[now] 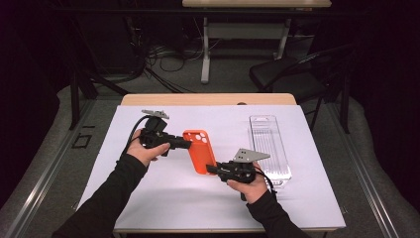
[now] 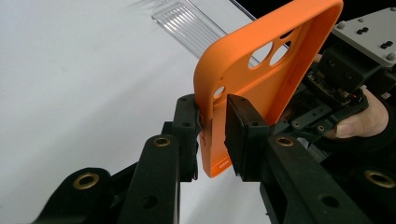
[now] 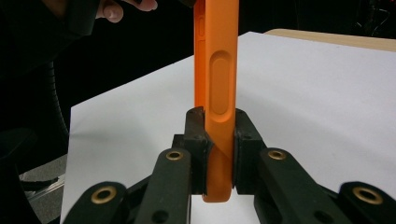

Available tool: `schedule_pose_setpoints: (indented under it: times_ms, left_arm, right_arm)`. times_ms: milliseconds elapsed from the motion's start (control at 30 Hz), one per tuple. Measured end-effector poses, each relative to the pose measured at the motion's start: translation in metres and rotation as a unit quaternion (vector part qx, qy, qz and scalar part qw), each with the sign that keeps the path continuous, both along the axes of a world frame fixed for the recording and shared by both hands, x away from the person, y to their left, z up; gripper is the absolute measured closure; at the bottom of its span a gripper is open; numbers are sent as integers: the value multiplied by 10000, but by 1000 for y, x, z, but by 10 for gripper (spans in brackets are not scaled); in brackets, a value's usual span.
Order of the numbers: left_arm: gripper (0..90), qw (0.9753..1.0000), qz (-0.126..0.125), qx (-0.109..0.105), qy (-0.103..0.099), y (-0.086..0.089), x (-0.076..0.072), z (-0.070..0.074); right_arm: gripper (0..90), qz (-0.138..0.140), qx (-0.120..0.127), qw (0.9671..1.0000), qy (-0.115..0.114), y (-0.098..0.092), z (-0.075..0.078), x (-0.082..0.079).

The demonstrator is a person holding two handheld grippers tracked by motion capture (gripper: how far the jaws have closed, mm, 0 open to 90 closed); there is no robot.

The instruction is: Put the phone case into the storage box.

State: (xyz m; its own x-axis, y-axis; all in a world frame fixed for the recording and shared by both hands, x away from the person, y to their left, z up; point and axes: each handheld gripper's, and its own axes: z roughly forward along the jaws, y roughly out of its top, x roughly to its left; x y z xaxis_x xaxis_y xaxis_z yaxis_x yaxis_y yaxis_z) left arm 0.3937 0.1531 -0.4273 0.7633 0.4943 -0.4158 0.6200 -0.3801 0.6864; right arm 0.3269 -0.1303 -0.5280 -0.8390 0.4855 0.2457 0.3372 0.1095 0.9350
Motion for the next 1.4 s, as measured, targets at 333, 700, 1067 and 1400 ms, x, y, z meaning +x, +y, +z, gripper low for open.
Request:
schedule_pose_setpoints:
  times_ms: [333,700,1067,1400]
  left_arm:
    - [734,10000,31,-11,-6,0,2,-1]
    - [789,10000,11,-61,32,1,3,-1]
    - [829,9999,42,-85,90,2,3,-1]
    - [838,9999,-26,-59,86,2,4,-2]
  right_arm:
    - [803,26,-5,10000,24,0,0,0]
    - [803,27,13,10000,48,1,-1,0]
    - [803,17,29,10000,68,1,-2,0]
    - [803,-3,-2,10000,92,0,-3,1]
